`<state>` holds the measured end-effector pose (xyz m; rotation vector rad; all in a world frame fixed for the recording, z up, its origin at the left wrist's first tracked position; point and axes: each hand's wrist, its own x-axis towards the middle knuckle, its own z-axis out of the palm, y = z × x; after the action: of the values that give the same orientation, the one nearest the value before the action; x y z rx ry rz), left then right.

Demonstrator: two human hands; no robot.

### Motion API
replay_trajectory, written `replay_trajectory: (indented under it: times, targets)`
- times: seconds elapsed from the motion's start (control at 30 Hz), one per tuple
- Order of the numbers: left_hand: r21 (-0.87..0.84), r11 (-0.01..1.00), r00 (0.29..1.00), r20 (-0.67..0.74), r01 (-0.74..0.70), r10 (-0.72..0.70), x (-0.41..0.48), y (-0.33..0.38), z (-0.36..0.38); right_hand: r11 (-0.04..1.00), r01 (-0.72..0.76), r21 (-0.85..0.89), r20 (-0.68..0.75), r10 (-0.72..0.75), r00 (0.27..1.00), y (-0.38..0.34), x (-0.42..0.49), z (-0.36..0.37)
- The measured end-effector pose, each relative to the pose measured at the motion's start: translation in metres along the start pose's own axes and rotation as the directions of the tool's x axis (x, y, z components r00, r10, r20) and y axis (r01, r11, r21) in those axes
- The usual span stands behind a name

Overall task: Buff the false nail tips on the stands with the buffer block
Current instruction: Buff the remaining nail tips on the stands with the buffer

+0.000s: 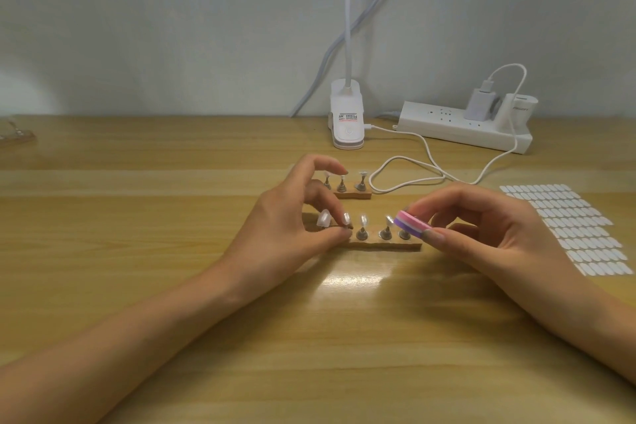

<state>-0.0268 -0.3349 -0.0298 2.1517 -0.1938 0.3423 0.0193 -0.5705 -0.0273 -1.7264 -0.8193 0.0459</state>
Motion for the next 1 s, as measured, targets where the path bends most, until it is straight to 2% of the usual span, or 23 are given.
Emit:
replay_trajectory:
  times: [0.13,0.23,0.3,0.37,0.47,0.53,0.73,0.87,1.0]
  targets:
    - [0.212,0.965,0.986,-0.021,-0.155,0.163,-0.004,0.006,0.003,1.000,0.006,0.002,0.004,-0.006,1.000,0.000,0.000,0.000]
    - [0.303,0.911,0.944,-0.083,-0.280,0.318,-0.008,0.010,0.005,1.000,0.024,-0.018,-0.012,-0.025,1.000,0.001,0.000,-0.001]
    - [0.234,0.896,0.904,-0.118,-0.378,0.412,-0.010,0.014,0.004,0.996,0.060,-0.058,-0.032,-0.062,0.998,0.001,-0.002,-0.003]
    - [0.059,0.899,0.888,-0.142,-0.434,0.438,-0.015,0.019,0.005,0.971,0.178,-0.161,-0.036,-0.186,0.982,0.000,-0.004,-0.003]
    - [-0.157,0.920,0.932,-0.125,-0.358,0.341,-0.027,0.025,0.008,0.886,0.369,-0.283,-0.004,-0.386,0.923,-0.008,-0.010,0.000]
    - [-0.252,0.933,0.967,-0.070,-0.256,0.247,-0.034,0.026,0.010,0.850,0.427,-0.309,0.017,-0.444,0.896,-0.013,-0.013,0.004]
    - [-0.386,0.916,0.992,0.005,-0.114,0.125,-0.036,0.023,0.012,0.807,0.437,-0.397,0.078,-0.445,0.892,-0.014,-0.014,0.010]
    - [-0.463,0.885,0.994,0.055,-0.057,0.093,-0.038,0.021,0.014,0.776,0.459,-0.431,0.110,-0.460,0.881,-0.013,-0.015,0.011]
    - [-0.518,0.855,0.994,0.079,-0.021,0.072,-0.039,0.020,0.015,0.798,0.428,-0.423,0.075,-0.441,0.895,-0.013,-0.014,0.011]
